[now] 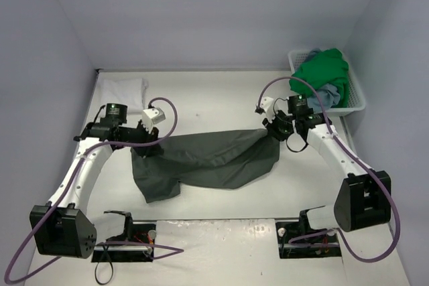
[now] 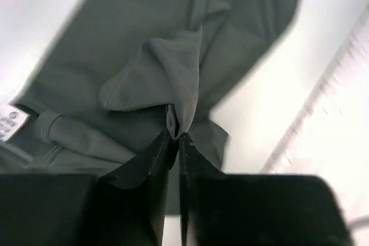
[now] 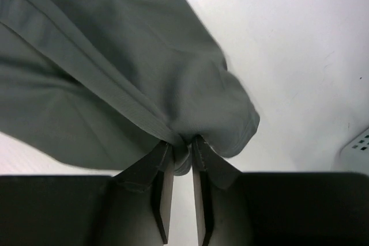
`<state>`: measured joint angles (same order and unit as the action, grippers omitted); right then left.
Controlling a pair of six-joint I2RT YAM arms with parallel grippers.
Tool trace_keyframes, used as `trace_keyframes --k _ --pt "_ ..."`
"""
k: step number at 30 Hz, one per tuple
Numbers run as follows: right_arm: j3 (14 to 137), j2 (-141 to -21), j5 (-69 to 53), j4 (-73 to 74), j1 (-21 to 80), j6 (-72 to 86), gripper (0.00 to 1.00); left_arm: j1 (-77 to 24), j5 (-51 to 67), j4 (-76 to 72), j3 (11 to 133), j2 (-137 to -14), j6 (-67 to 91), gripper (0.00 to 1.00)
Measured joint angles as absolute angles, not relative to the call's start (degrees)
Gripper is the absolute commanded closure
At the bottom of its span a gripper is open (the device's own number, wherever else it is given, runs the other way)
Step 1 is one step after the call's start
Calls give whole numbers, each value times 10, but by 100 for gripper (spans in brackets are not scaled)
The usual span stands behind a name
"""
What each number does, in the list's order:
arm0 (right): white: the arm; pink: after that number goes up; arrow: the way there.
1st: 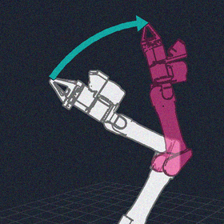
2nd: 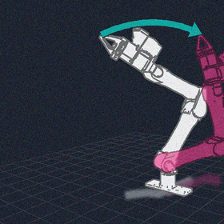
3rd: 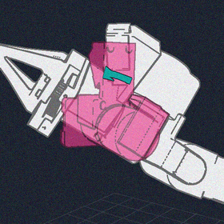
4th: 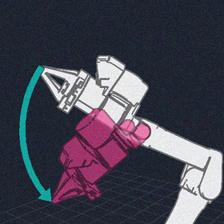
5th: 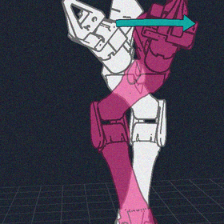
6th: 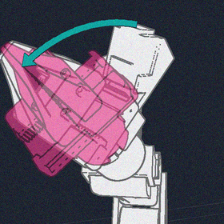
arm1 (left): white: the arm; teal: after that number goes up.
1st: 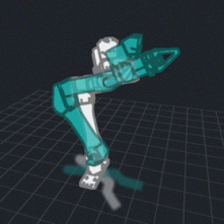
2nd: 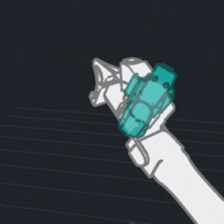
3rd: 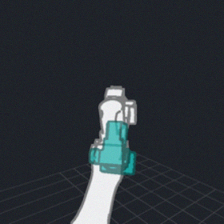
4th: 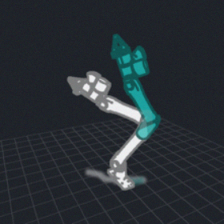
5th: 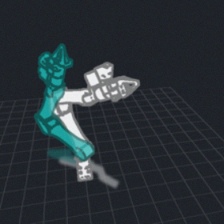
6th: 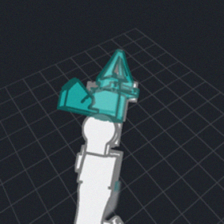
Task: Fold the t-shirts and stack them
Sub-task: Flatten out the tshirt
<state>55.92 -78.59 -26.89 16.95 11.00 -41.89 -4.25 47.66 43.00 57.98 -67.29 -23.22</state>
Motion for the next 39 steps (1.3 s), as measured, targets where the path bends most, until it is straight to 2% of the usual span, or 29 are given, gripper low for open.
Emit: trace_keyframes --k 1,2,3,7,16,19,21,26,30,39 --pt "559 -781 -265 183 112 -422 79 -46 481 468 585 -675 -255 73" --pt "559 -778 -262 194 113 -423 69 -51 484 500 589 -677 -272 62" --pt "559 -775 -258 202 115 -422 64 -55 485 527 594 -680 -289 44" --pt "559 -771 -246 222 124 -422 51 -62 484 589 615 -689 -322 24" --pt "559 -773 -241 232 128 -421 53 -92 486 578 714 -725 -298 23" --pt "559 -776 -244 233 128 -418 54 -130 475 542 703 -755 -284 29" --pt "559 -776 -246 234 128 -417 54 -165 450 515 681 -785 -278 36" --pt "559 -776 -249 234 128 -415 56 -235 378 470 644 -904 -282 41" --pt "557 -775 -249 234 128 -411 58 -239 327 441 643 -962 -283 42" --pt "534 -771 -251 236 128 -406 60 -235 274 396 654 -964 -279 42"
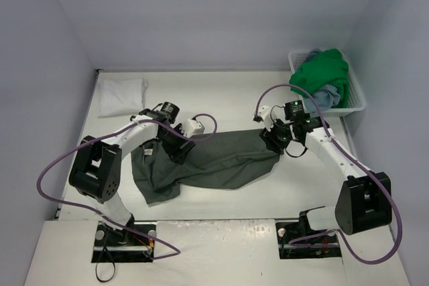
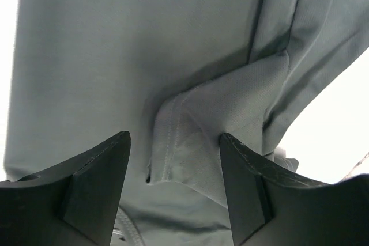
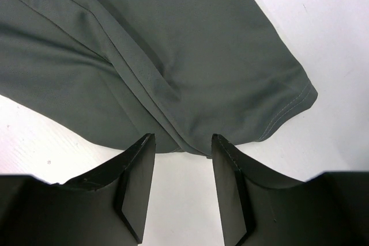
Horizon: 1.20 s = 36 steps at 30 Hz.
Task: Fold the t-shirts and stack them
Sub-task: Flatten out the tshirt
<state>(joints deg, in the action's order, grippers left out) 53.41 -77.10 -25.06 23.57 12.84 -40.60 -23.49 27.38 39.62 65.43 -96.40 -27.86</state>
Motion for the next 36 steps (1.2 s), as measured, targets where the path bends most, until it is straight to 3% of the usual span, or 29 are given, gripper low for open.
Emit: trace_keyframes --k 31,36 --pt "534 -735 -258 236 128 -392 64 -201 331 447 683 -1011 -293 44" --pt "534 -726 -257 236 128 -390 66 -201 328 458 686 -1035 -296 59"
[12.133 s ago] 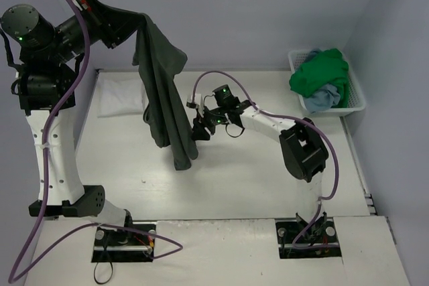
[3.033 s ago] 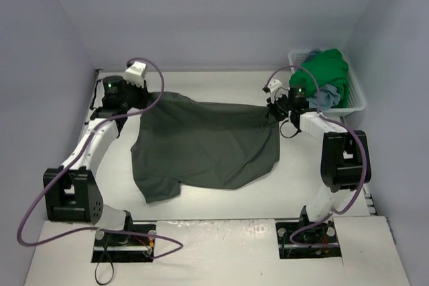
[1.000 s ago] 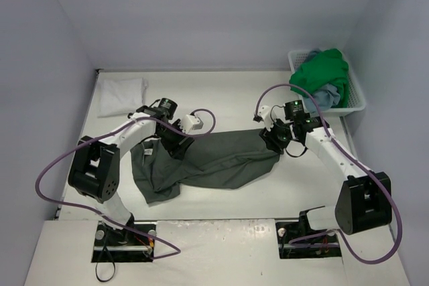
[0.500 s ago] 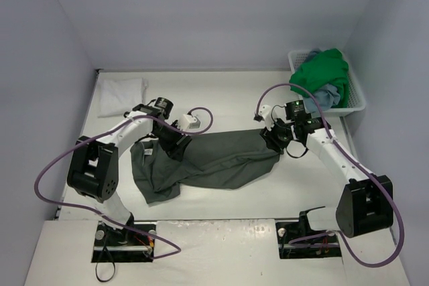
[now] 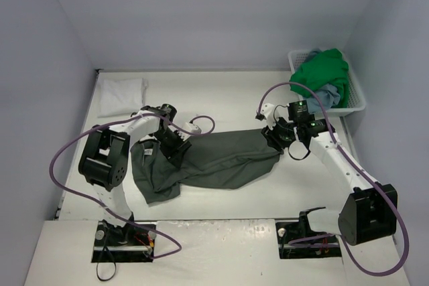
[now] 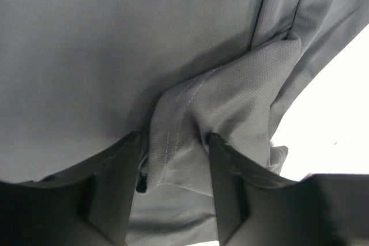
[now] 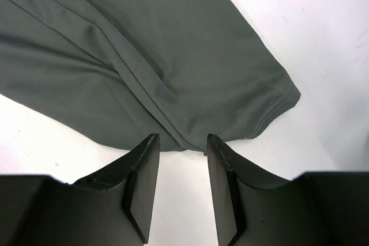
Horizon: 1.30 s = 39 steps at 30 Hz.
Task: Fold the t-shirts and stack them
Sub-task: Flatten out the tshirt
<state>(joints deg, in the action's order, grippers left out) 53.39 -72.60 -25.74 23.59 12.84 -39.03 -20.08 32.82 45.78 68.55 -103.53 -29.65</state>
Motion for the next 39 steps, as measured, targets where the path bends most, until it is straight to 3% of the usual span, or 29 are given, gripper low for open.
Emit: trace_keyframes --k 3,8,12,18,21,24,32,39 --pt "534 -725 -257 236 128 -390 66 -201 330 472 690 -1044 -300 64" --pt "534 -725 -258 236 128 -390 65 -201 332 485 694 -1045 -305 64" --pt "534 -725 -257 236 128 -389 65 -201 335 496 694 -1045 -311 72" --pt "534 -725 -257 236 128 -389 65 -201 343 507 694 -1045 -314 73" --pt "534 -722 -258 236 128 -388 65 -201 348 510 694 -1045 -315 82" --pt "534 -719 -257 236 128 -388 65 -201 352 510 694 -1046 -314 100" --pt "528 -716 -257 238 128 -389 64 -201 344 501 694 -1033 -303 100" --pt "515 -716 -259 237 129 -390 61 -201 330 491 703 -924 -271 100"
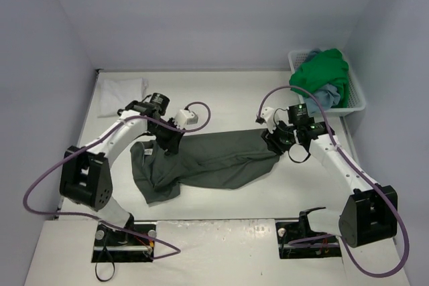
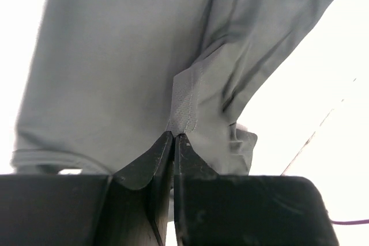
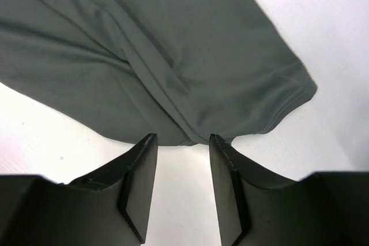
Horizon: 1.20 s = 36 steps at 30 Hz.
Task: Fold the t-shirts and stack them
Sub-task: Flatten out the tshirt
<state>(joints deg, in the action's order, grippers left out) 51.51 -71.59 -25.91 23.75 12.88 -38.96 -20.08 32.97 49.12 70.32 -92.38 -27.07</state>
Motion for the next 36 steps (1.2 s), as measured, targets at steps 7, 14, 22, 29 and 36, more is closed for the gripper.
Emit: trace_keyframes --k 7,14,22,29,36 --pt "489 -753 -252 238 135 -406 42 -201 346 502 752 -873 -248 100" --pt "489 -815 -217 234 136 -426 33 -203 348 514 752 -875 -240 100" --pt "489 -819 -161 215 136 -440 32 -203 349 522 752 -874 -239 100" --pt "489 -825 -143 203 136 -454 33 -203 350 527 752 -874 -239 100" --pt "489 -878 -141 194 138 -462 48 -203 350 539 752 -865 -239 100"
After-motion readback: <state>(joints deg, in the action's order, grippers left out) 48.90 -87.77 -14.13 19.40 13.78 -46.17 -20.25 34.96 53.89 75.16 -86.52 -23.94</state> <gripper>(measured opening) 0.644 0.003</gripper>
